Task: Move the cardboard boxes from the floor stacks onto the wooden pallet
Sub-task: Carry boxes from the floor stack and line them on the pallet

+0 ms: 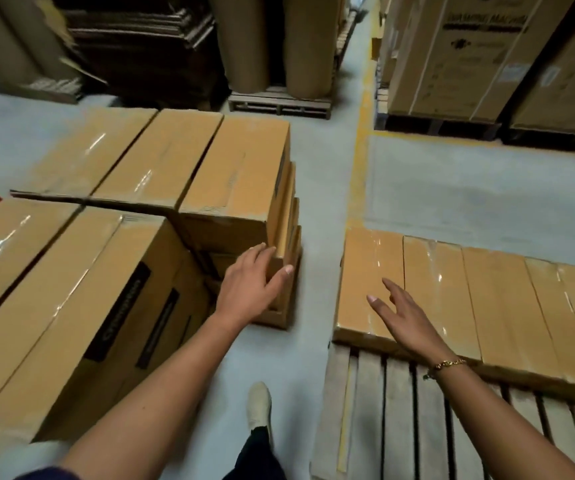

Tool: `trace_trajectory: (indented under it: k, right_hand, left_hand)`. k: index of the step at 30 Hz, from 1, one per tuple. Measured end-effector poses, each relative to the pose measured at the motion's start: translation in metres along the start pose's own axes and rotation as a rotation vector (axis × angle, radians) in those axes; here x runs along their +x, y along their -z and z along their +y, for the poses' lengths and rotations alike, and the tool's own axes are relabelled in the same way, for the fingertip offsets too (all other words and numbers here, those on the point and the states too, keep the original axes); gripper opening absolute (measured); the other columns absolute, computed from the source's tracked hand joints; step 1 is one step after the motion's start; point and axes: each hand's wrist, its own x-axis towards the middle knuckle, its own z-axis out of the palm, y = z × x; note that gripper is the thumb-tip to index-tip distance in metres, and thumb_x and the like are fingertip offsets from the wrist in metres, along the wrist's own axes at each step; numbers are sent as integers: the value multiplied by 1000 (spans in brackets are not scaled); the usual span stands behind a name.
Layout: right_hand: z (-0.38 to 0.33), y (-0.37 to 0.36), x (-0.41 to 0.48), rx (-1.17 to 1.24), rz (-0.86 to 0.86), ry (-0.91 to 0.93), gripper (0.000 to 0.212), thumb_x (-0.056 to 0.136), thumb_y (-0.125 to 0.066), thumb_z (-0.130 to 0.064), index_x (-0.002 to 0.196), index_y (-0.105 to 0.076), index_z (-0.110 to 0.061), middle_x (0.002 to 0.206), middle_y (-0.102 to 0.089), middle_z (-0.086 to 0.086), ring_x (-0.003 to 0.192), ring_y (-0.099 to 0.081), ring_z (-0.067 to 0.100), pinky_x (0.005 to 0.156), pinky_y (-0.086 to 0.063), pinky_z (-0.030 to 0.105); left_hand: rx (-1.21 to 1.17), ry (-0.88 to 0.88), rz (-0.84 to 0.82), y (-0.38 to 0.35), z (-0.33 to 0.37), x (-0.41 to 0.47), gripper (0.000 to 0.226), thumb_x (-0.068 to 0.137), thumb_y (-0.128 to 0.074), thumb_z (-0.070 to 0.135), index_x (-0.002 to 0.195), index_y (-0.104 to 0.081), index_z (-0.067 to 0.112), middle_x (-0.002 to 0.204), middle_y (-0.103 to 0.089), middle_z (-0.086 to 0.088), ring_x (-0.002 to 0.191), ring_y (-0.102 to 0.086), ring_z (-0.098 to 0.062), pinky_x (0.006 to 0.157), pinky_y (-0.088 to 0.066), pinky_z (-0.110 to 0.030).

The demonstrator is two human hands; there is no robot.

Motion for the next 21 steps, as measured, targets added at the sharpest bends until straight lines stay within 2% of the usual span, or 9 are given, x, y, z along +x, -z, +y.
trace_trajectory:
  k: [8, 14, 21]
  right_hand:
    - [-93, -60, 88, 63, -65, 57, 75, 97, -49, -63, 160, -28, -28, 165, -31, -6, 143, -41, 17, 119, -31, 38]
    - [-169, -109, 190, 157, -86, -19, 72, 100, -48, -59, 160, -27, -26, 165, -30, -2, 147, -37, 21, 118, -30, 40]
    - [-216, -142, 287, 204, -54, -147, 73, 101, -47, -59, 160, -27, -23, 165, -29, 0, 150, -32, 21, 114, -29, 37]
  left_hand:
    - [-64, 207, 34, 45, -120, 57, 68, 101, -30, 68, 151, -45, 24, 161, -35, 0, 149, -30, -20, 119, -31, -50]
    - [-124, 286, -40, 62, -201, 152, 68, 102, -37, 64, 152, -44, 18, 159, -39, -5, 146, -36, -26, 118, -35, -50]
    - [-189, 347, -160, 55, -261, 247, 81, 101, -39, 63, 161, -22, 12, 168, -19, -10, 154, -20, -30, 124, -22, -46]
